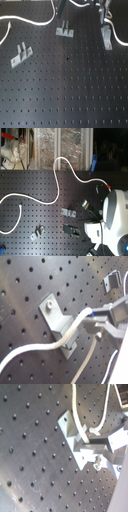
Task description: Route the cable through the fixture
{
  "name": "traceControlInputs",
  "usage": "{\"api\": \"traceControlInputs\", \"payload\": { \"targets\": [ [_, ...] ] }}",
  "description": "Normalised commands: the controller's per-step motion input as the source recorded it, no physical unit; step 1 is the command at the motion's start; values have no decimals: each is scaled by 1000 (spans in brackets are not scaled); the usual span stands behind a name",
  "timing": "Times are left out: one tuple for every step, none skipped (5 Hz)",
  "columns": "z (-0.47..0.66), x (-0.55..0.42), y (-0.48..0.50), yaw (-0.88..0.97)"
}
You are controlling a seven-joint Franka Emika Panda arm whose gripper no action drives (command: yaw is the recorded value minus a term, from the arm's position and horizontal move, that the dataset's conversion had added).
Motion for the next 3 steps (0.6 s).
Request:
{"api": "traceControlInputs", "payload": {
  "targets": [
    [74,-87,-11,134],
    [152,-142,-6,209],
    [155,-127,-7,214]
  ]
}}
